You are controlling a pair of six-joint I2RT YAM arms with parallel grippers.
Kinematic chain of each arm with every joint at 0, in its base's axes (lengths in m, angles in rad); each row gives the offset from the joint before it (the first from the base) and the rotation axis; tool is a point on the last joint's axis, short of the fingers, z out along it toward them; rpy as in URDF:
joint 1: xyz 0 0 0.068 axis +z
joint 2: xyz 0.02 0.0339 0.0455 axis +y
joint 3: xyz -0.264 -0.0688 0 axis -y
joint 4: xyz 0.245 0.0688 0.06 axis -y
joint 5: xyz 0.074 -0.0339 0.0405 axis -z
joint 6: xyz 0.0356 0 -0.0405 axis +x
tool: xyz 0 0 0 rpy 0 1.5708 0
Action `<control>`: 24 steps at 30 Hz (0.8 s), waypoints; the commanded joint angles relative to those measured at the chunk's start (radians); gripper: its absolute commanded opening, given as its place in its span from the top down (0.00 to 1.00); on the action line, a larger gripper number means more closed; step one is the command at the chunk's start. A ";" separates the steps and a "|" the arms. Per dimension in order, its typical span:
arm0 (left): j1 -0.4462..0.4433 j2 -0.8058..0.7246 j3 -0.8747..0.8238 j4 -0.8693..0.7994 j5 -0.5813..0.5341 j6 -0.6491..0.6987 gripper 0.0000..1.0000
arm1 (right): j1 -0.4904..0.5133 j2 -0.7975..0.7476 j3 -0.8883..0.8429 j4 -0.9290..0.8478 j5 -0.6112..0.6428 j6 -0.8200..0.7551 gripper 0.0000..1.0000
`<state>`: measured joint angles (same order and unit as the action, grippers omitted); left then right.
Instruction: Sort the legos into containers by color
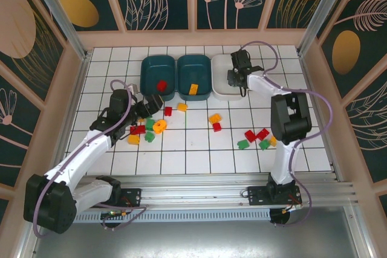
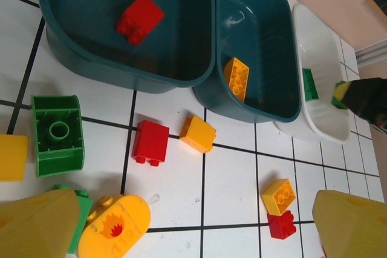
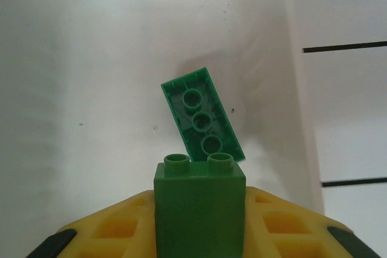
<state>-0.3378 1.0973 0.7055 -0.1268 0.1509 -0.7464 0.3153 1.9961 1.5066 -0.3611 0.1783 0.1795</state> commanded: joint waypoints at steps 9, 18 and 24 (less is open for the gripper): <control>0.001 -0.007 -0.017 0.026 0.009 0.012 0.02 | 0.024 -0.149 -0.009 -0.015 0.013 0.042 0.36; 0.000 0.032 -0.102 0.154 0.128 -0.052 0.02 | 0.314 -0.473 -0.504 0.120 0.118 0.450 0.30; -0.001 0.035 -0.107 0.152 0.144 -0.044 0.01 | 0.360 -0.442 -0.606 0.154 0.034 0.562 0.30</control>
<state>-0.3378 1.1397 0.6075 -0.0216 0.2646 -0.7818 0.6788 1.5295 0.9157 -0.2417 0.2237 0.6315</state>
